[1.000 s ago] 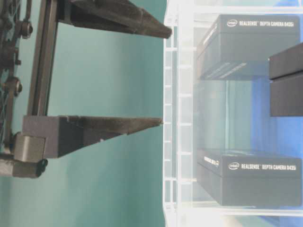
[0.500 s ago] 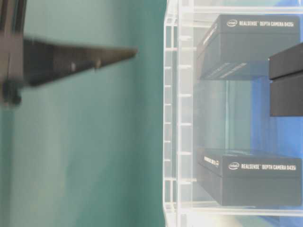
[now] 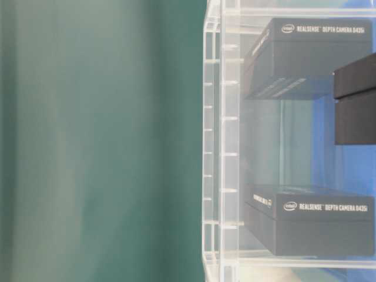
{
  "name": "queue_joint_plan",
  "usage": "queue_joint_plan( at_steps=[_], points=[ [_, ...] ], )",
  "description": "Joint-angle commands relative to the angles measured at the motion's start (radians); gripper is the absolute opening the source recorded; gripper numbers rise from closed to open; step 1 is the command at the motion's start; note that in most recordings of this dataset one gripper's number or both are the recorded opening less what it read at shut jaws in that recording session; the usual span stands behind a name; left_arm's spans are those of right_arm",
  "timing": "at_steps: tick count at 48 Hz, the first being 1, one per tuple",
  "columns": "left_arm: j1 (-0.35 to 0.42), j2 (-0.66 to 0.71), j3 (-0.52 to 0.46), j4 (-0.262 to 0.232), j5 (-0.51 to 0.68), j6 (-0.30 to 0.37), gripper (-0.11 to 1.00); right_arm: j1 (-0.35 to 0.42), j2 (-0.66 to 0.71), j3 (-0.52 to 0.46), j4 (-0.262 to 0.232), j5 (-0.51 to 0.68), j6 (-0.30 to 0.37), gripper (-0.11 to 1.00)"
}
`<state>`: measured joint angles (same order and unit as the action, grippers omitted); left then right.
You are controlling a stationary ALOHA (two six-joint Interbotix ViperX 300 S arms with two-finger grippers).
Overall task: Take the box out of the case with the right arm.
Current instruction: 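Withdraw the open right gripper to the right side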
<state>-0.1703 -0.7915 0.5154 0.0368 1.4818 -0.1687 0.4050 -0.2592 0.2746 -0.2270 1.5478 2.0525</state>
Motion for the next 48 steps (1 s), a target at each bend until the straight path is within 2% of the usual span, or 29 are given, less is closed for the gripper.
queue_joint_plan(
  at_steps=[1, 6, 16, 24, 35, 48],
  points=[
    [0.003, -0.003, -0.009, 0.000, -0.003, 0.000, 0.00, 0.018, -0.071, 0.032, 0.002, 0.005, 0.006, 0.90],
    [0.003, -0.006, -0.009, 0.000, 0.000, 0.002, 0.00, 0.028, -0.121, 0.072, 0.002, 0.003, 0.021, 0.90],
    [0.003, -0.009, -0.008, 0.000, 0.002, 0.002, 0.00, 0.023, -0.138, 0.084, -0.017, 0.005, 0.012, 0.87],
    [0.003, -0.008, -0.008, 0.000, 0.002, 0.002, 0.00, -0.031, -0.149, 0.095, -0.020, 0.006, -0.028, 0.87],
    [0.003, -0.008, -0.008, -0.002, 0.002, 0.002, 0.00, -0.219, -0.204, 0.129, -0.023, -0.006, -0.215, 0.87],
    [0.003, -0.005, -0.008, 0.000, 0.002, 0.000, 0.00, -0.476, -0.221, 0.138, -0.020, -0.064, -0.488, 0.87]
  ],
)
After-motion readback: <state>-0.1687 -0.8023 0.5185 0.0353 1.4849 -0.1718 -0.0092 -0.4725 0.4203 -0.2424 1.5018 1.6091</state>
